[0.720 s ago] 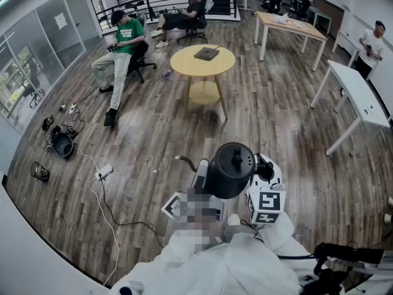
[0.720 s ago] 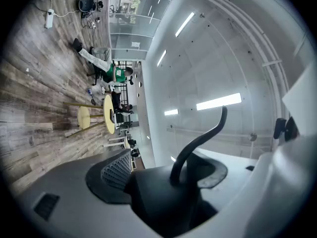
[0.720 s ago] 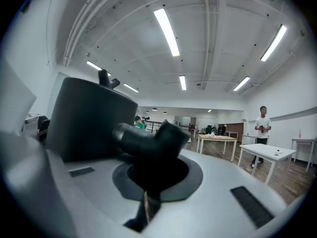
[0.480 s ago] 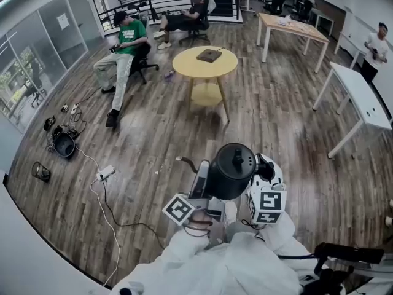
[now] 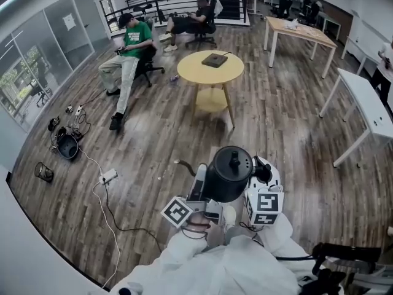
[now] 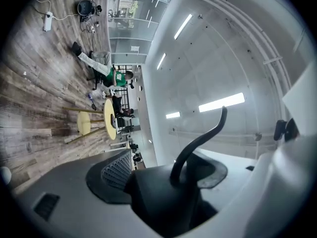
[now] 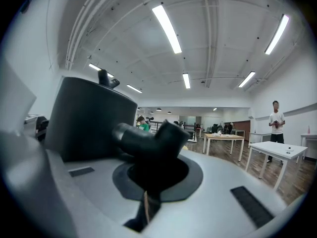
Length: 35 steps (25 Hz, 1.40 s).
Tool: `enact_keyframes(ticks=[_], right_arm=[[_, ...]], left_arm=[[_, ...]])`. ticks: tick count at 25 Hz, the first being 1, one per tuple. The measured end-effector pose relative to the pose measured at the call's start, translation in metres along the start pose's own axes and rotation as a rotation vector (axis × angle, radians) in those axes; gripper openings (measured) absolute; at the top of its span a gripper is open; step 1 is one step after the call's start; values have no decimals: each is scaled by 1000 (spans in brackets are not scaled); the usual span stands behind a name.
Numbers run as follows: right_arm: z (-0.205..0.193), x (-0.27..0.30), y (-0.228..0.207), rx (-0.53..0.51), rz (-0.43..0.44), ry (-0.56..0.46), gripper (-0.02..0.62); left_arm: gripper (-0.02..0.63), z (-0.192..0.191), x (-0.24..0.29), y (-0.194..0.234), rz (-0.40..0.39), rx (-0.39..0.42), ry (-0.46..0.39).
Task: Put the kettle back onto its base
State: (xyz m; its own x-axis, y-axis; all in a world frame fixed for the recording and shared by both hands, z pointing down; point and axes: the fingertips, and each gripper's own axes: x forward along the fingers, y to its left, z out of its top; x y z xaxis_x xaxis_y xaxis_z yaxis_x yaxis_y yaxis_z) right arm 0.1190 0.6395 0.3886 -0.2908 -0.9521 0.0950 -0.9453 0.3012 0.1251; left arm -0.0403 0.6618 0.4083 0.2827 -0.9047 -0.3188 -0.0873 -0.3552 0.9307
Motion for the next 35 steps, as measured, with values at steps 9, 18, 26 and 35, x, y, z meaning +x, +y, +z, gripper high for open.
enact_keyframes(ticks=[9,18,26,35], right_arm=[[1,75,-32,0,28,1,12],[3,143,-77,9,36,4,12],[0,198,-118,30,28,6,12],[-3,264,-138,11,57,14,12]], left_arm=[[337,8,70,27,10,-1,-24],[337,5,147,49,18,7,-23],[337,-1,212,70,25,18,-4],[337,11,270,102,33,15,-31]])
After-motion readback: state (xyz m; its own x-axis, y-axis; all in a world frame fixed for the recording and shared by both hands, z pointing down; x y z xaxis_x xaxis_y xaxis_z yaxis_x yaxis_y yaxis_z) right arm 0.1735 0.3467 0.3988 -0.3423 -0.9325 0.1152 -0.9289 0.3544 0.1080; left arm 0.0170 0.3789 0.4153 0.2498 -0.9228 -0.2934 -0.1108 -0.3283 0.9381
